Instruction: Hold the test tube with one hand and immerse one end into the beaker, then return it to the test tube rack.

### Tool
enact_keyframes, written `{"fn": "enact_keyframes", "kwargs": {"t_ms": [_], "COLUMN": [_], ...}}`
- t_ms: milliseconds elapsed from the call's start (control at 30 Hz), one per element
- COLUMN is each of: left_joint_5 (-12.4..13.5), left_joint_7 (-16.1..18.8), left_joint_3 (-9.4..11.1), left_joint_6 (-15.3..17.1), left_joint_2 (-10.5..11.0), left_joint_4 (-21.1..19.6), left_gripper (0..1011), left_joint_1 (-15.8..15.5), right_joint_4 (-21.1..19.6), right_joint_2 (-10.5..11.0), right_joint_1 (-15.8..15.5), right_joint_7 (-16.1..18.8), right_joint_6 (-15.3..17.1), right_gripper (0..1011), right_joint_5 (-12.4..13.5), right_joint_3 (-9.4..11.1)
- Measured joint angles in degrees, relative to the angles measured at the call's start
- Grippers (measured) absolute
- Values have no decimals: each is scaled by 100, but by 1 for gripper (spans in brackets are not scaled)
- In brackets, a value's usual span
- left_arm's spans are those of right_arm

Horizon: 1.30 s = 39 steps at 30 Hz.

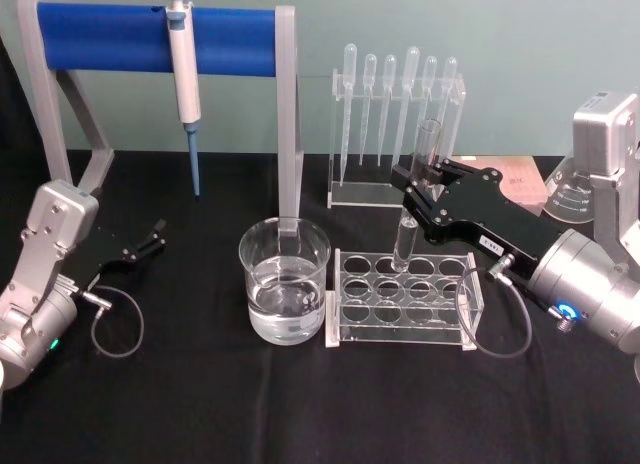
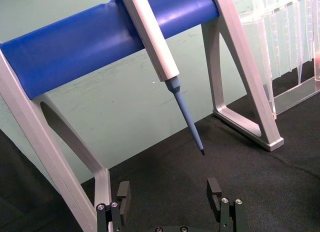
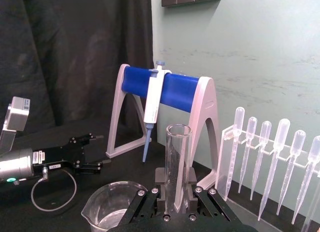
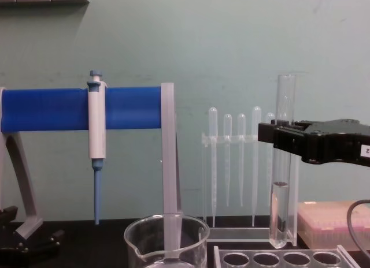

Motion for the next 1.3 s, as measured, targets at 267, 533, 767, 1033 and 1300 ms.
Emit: {"fn": "enact_keyframes", "kwargs": {"t_ms": [267,533,767,1033,1300], "left_joint_5": [0,0,0,0,0], "left_joint_7": [0,0,0,0,0], "left_joint_3": [0,0,0,0,0], "left_joint_6": [0,0,0,0,0], "left_joint_2": [0,0,0,0,0], "left_joint_4": [0,0,0,0,0], "left_gripper": [1000,1000,1000,1000,1000], "left_joint_1": [0,0,0,0,0], "right_joint_4": [0,0,-65,-12,583], "right_joint_2": [0,0,-5,-225,-585], "right_joint_1": [0,0,80,597,1251], "right_joint_7": [0,0,0,67,246], "right_joint_6": [0,0,98,345,292], "right_gripper": [225,225,225,225,225], "right_joint_5": [0,0,47,78,-23], "right_joint_3": [0,0,-57,-443,-925]}}
